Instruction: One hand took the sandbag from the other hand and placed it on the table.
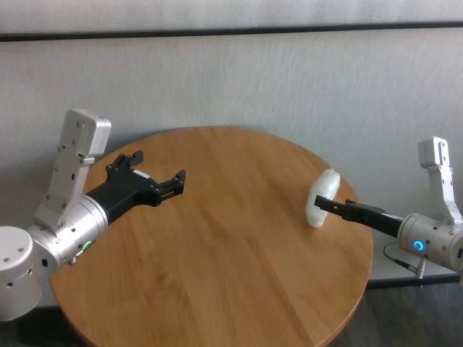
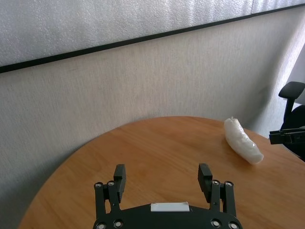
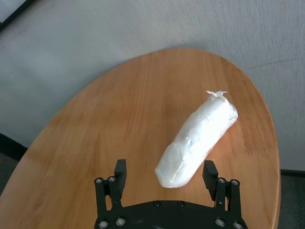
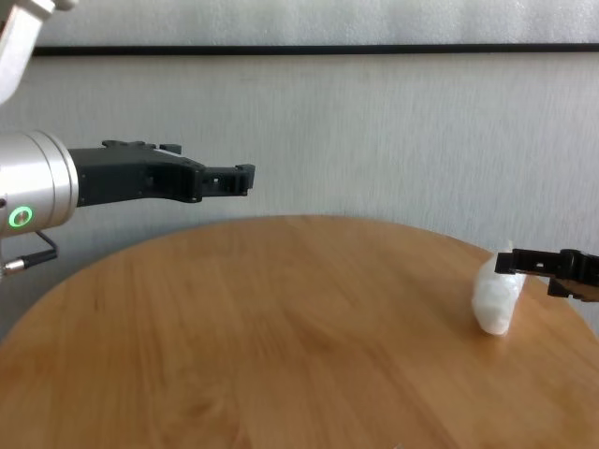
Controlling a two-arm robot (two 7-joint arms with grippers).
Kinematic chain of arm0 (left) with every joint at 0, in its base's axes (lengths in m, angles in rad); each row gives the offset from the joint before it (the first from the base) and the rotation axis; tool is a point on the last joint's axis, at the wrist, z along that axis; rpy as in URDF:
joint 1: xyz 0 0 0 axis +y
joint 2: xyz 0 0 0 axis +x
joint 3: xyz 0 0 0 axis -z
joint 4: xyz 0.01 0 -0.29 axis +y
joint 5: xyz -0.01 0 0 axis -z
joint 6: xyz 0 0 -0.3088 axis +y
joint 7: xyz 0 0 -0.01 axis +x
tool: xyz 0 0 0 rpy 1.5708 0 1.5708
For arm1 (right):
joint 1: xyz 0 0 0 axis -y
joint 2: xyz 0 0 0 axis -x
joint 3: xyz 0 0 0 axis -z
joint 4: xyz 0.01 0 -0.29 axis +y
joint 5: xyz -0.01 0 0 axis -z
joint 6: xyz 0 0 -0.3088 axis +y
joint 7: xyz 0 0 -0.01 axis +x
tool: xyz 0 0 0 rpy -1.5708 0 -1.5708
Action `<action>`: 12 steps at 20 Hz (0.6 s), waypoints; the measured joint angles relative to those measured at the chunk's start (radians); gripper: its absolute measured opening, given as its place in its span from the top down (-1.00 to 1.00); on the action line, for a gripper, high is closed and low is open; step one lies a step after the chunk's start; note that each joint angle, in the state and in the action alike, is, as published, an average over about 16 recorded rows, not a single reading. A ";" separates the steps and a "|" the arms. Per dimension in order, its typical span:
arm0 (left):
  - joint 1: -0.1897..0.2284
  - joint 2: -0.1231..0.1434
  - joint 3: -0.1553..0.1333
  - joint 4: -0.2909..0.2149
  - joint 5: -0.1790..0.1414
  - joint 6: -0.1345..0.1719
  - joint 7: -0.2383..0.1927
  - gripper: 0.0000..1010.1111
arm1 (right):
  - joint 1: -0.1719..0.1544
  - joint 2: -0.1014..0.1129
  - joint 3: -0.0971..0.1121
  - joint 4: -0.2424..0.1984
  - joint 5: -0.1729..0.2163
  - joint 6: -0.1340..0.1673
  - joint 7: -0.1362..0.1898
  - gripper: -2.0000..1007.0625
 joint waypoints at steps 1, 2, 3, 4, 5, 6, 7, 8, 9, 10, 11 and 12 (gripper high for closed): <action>0.000 0.000 0.000 0.000 0.000 0.000 0.000 -0.98 | 0.000 0.000 0.000 0.000 0.000 0.000 0.000 -1.00; 0.000 0.000 0.000 0.000 0.000 0.000 0.000 -0.98 | 0.000 0.000 0.000 0.000 0.000 0.000 0.000 -1.00; 0.000 0.000 0.000 0.000 0.000 0.000 0.000 -0.98 | 0.000 0.000 0.000 0.000 0.000 0.000 0.000 -1.00; 0.000 0.000 0.000 0.000 0.000 0.000 0.000 -0.98 | 0.000 0.000 0.000 0.000 0.000 0.000 0.000 -1.00; 0.000 0.000 0.000 0.000 0.000 0.000 0.000 -0.98 | 0.000 0.000 0.000 0.000 0.000 0.000 0.000 -1.00; 0.000 0.000 0.000 0.000 0.000 0.000 0.000 -0.98 | 0.000 0.000 0.000 -0.001 0.000 -0.001 0.000 -1.00; 0.000 0.000 0.000 0.000 0.000 0.000 0.000 -0.98 | 0.000 0.000 0.000 -0.001 -0.001 -0.002 0.000 -1.00; 0.000 0.000 0.000 0.000 0.000 0.000 0.000 -0.98 | 0.000 0.000 0.000 -0.003 -0.003 -0.004 0.001 -1.00; 0.000 0.000 0.000 0.000 0.000 0.000 0.000 -0.98 | 0.000 -0.001 0.000 -0.004 -0.004 -0.006 0.002 -1.00; 0.000 0.000 0.000 0.000 0.000 0.000 0.000 -0.98 | 0.000 -0.002 0.000 -0.006 -0.007 -0.008 0.003 -1.00; 0.000 0.000 0.000 0.000 0.000 0.000 0.000 -0.98 | 0.000 -0.002 0.001 -0.008 -0.010 -0.011 0.005 -1.00; 0.000 0.000 0.000 0.000 0.000 0.000 0.000 -0.98 | 0.000 -0.003 0.001 -0.011 -0.013 -0.014 0.006 -1.00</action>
